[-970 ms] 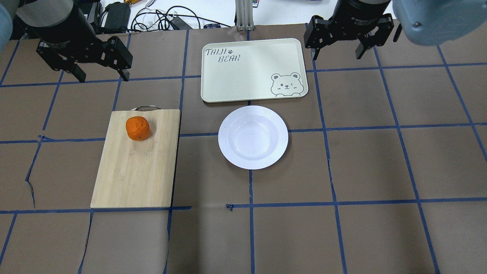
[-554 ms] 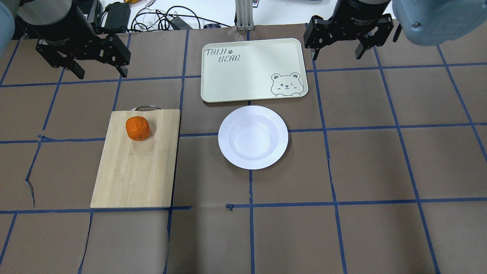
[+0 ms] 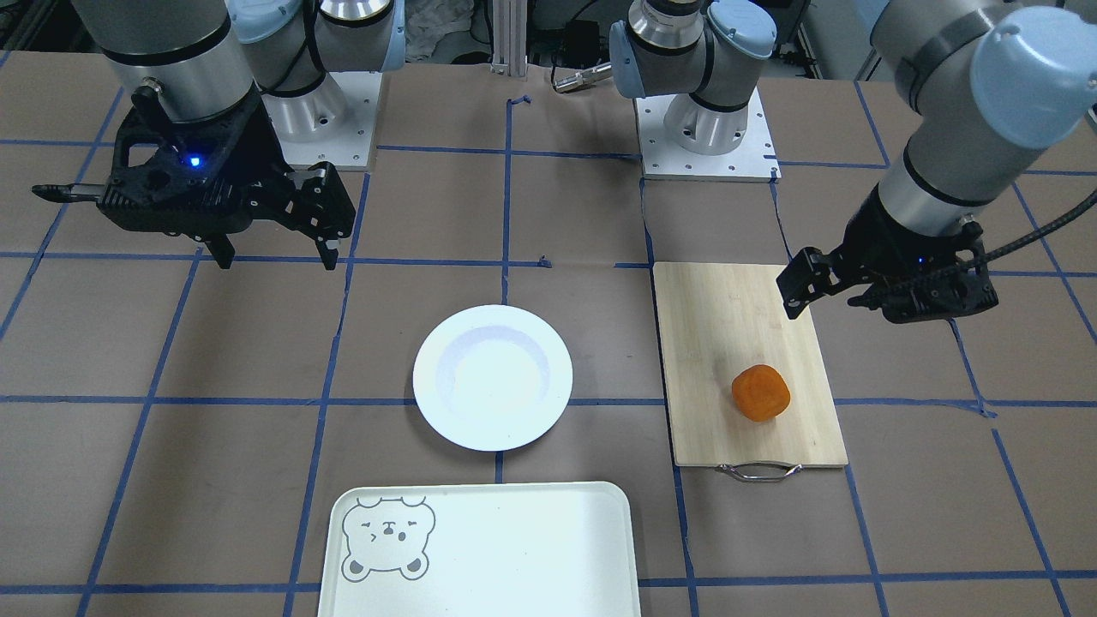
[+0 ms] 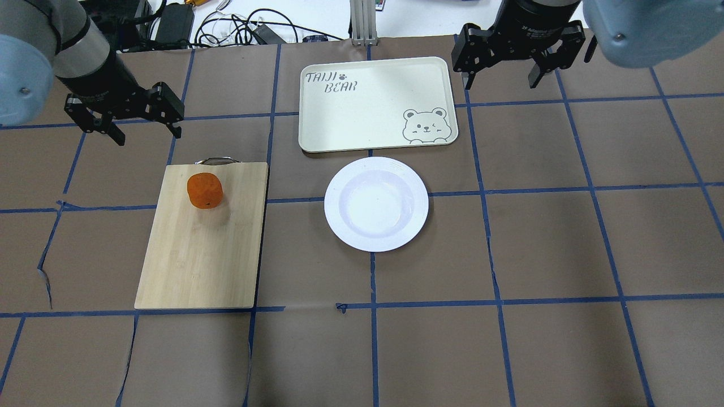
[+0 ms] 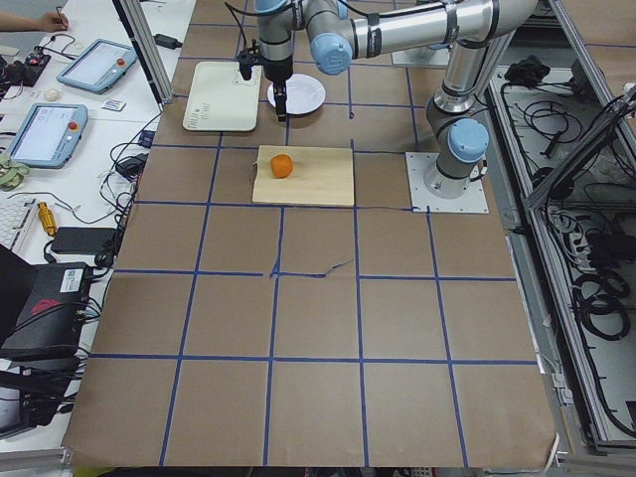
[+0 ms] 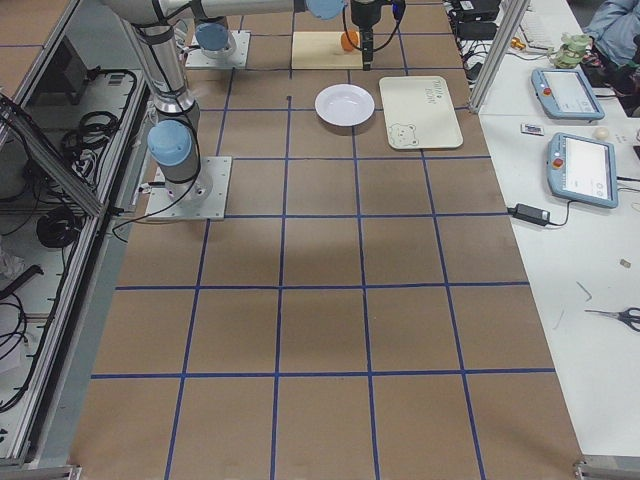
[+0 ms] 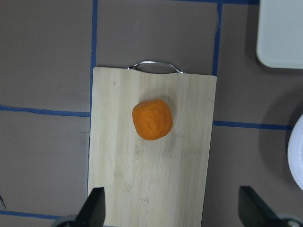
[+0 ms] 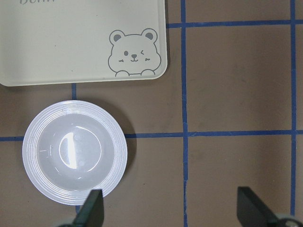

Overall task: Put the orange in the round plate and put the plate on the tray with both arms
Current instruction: 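Lower the left gripper over the orange on the bamboo board, then close the left gripper around the orange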

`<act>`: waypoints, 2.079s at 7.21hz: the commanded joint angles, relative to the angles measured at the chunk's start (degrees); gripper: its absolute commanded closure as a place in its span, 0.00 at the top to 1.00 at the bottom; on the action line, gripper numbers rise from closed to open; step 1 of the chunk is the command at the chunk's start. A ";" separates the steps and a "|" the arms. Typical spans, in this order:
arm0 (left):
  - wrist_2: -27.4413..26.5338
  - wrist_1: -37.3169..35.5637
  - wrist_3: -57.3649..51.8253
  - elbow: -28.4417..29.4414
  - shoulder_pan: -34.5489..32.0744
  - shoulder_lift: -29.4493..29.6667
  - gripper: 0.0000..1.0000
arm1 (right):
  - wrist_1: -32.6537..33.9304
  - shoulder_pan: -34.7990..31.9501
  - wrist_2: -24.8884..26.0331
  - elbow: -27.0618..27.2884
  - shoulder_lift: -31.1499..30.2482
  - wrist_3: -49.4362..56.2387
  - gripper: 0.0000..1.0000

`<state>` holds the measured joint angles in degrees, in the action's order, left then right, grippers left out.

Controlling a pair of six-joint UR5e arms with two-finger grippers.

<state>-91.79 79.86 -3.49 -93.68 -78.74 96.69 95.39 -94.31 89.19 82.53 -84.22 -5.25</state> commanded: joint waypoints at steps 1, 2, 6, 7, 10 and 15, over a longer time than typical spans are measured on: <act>-0.32 -8.11 0.85 -4.57 1.13 2.09 1.00 | -0.03 0.00 -0.07 0.00 0.02 0.06 1.00; -0.06 -8.92 3.99 -4.84 1.13 4.80 1.00 | -0.12 0.00 -0.07 0.00 0.02 0.06 1.00; 0.29 -11.83 9.64 -6.07 1.04 13.95 1.00 | -0.03 0.00 -0.07 0.00 0.02 0.06 1.00; 0.38 -11.83 9.64 -5.90 1.04 15.10 1.00 | -0.03 0.00 0.02 0.00 0.02 0.06 1.00; 3.28 -11.92 9.56 -5.81 1.04 17.39 1.00 | -0.03 0.00 -0.07 0.00 0.02 0.06 1.00; 2.67 -11.83 9.47 -4.93 1.04 18.10 0.00 | -0.38 0.00 0.02 0.52 -0.06 0.15 1.00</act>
<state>-88.78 67.96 6.06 -99.02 -77.70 115.24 95.14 -94.31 89.21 82.78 -84.25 -5.16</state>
